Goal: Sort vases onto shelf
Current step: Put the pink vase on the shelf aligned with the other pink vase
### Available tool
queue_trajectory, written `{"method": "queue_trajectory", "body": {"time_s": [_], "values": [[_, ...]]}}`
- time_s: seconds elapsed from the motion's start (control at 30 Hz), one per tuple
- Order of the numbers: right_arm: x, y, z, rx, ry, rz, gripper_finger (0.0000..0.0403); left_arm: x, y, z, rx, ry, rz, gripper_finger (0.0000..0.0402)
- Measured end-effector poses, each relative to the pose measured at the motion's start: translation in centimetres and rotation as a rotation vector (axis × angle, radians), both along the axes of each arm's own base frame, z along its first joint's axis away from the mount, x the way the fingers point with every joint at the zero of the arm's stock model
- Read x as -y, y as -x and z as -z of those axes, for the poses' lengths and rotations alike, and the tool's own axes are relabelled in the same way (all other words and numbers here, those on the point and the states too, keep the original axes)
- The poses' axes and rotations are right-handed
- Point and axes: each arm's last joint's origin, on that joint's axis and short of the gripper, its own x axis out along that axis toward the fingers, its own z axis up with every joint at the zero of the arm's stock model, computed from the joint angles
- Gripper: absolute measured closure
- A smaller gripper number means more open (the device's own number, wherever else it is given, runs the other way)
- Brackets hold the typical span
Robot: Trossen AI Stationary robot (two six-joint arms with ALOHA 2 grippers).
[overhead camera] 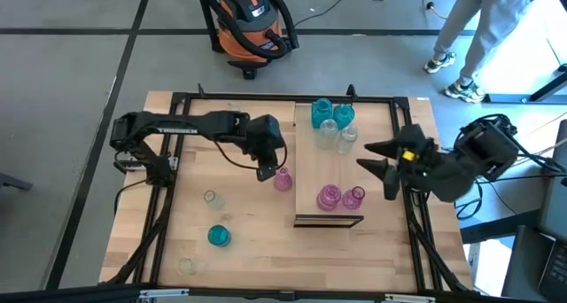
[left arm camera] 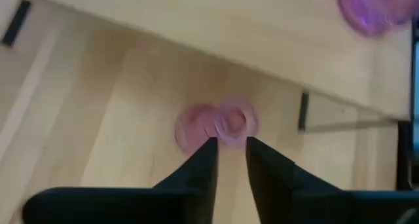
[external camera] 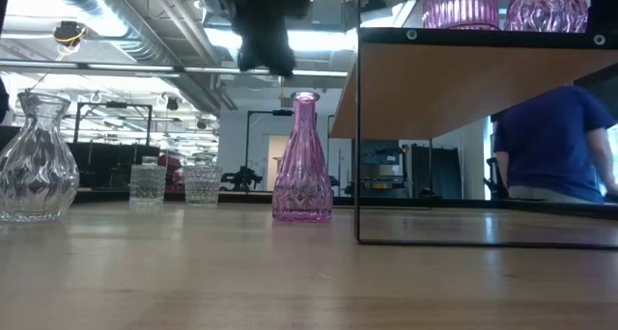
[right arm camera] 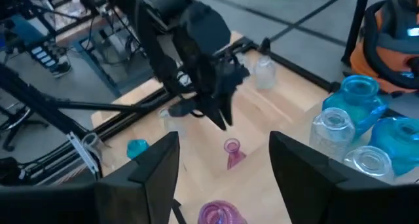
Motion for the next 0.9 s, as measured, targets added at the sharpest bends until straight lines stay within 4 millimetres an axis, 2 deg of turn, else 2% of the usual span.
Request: {"method": "queue_trajectory", "body": {"time_s": [0.1, 0.23, 0.33, 0.53, 0.77, 0.9], "values": [[-0.5, 0.7, 0.2, 0.004, 0.023, 0.011, 0.0184, -1.0, 0.3, 1.0, -0.021, 0.015, -0.043, 0.0279], [-0.5, 1.0, 0.4, 0.001, 0.027, 0.034, 0.0184, -1.7, 0.2, 1.1, 0.002, 0.057, -0.102, 0.0224], [-0.4, 1.0, 0.4, -0.008, 0.033, 0.038, 0.0184, -1.5, -0.2, 0.8, 0.046, 0.096, -0.094, 0.0202], [-0.4, 1.1, 0.5, -0.012, 0.038, 0.037, 0.0184, -0.6, -1.4, 2.1, 0.031, 0.105, -0.091, 0.0201], [-0.4, 1.0, 0.4, -0.009, 0.028, 0.034, 0.0184, -1.0, -2.2, 3.8, -0.025, 0.062, -0.187, 0.0204], [-0.4, 1.0, 0.4, -0.006, 0.011, 0.036, 0.0184, -1.1, -2.3, 4.3, -0.057, 0.068, -0.19, 0.0219]]}}
